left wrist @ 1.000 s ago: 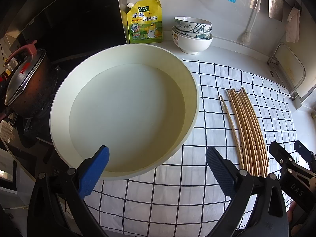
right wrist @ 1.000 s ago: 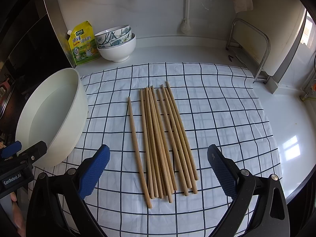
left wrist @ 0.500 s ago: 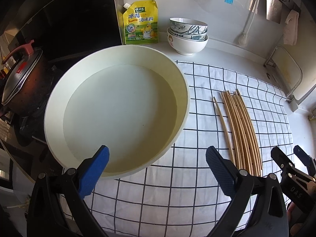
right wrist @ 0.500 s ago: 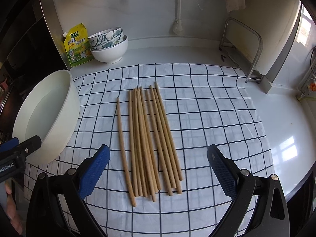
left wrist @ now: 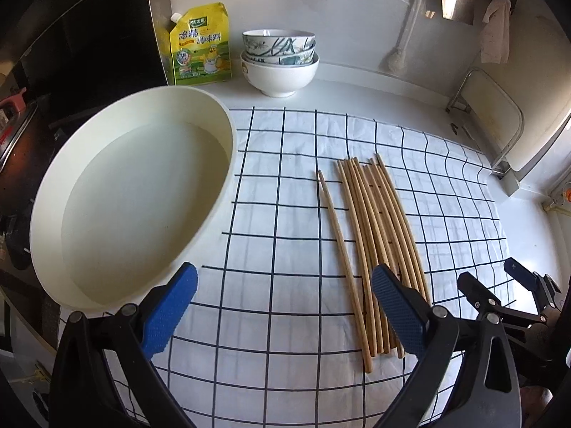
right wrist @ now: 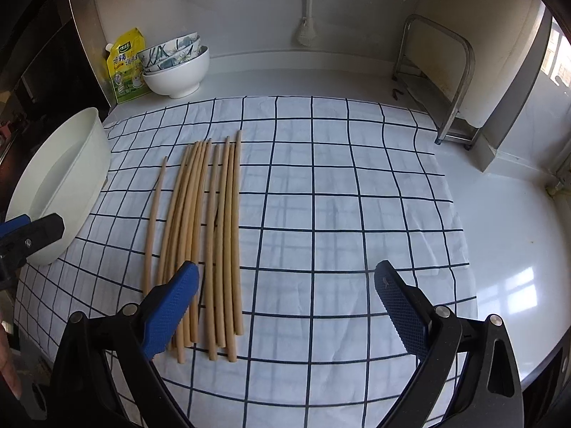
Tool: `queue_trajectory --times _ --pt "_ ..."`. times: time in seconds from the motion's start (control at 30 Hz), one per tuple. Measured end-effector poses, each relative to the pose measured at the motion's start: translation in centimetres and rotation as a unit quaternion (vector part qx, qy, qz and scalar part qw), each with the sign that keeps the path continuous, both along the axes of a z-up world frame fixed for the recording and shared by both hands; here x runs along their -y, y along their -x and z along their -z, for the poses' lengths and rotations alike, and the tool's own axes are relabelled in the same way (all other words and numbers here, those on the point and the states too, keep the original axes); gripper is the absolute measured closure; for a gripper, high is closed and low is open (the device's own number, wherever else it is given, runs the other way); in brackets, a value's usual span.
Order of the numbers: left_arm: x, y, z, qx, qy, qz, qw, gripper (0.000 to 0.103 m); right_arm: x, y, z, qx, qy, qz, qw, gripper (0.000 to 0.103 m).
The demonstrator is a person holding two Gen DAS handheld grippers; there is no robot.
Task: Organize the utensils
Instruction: 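Lower both open tools toward the row of wooden chopsticks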
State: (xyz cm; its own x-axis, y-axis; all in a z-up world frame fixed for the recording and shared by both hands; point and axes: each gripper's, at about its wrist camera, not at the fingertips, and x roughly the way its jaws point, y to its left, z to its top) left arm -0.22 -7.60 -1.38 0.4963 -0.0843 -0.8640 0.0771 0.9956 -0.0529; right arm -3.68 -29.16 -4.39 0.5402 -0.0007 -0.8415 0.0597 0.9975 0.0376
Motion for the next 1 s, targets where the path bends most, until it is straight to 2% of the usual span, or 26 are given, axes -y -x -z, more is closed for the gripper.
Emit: queue_trajectory --times 0.2,0.47,0.7,1.0 --pt "0.9 -0.2 3.3 -0.022 0.002 -0.021 0.9995 0.007 0.6 -2.2 2.4 -0.018 0.0 -0.024 1.0 0.009" --pt "2.1 -1.4 5.2 -0.021 -0.021 -0.037 0.9989 0.007 0.8 -4.8 4.8 -0.035 0.003 -0.037 0.999 0.009" --pt "2.1 -2.2 6.6 -0.037 -0.007 -0.048 0.9982 0.007 0.5 -5.7 5.4 -0.03 0.011 -0.052 0.998 0.009" --pt "2.2 -2.3 7.6 -0.051 -0.011 -0.056 0.997 0.006 -0.1 -5.7 5.8 -0.037 0.03 -0.07 0.996 0.009"
